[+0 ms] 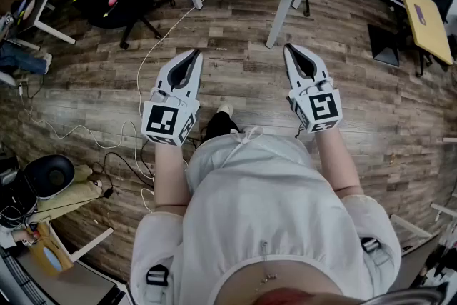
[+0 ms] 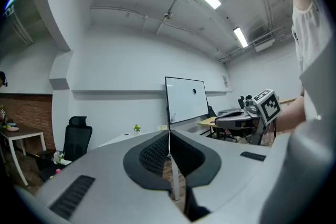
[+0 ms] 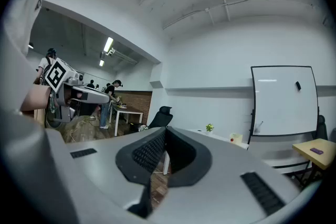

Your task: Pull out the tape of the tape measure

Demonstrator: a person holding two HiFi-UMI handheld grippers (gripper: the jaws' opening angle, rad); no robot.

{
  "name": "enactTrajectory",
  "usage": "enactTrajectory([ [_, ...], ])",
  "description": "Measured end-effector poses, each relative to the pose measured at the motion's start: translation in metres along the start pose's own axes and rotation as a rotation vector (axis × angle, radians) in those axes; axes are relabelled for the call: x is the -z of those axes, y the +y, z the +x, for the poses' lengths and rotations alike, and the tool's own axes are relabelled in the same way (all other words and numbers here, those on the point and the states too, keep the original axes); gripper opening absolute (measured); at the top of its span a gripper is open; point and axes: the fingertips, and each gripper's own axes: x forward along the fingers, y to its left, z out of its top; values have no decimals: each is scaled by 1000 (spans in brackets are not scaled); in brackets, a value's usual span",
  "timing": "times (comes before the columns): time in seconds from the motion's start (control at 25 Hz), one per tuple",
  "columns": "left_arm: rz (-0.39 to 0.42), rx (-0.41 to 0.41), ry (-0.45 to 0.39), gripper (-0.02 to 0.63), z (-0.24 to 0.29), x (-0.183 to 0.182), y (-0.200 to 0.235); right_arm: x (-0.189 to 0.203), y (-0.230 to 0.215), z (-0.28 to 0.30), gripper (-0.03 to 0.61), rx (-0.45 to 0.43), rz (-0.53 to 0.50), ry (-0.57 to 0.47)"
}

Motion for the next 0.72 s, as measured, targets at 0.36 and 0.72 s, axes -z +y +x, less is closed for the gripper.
enactTrajectory([
  [0.36, -12, 3, 13, 21, 17, 6, 6, 10, -9, 12, 0, -7, 7, 16],
  [0.72, -81, -3, 46, 191, 46, 25, 21, 15, -36, 36, 241, 40, 90, -13],
])
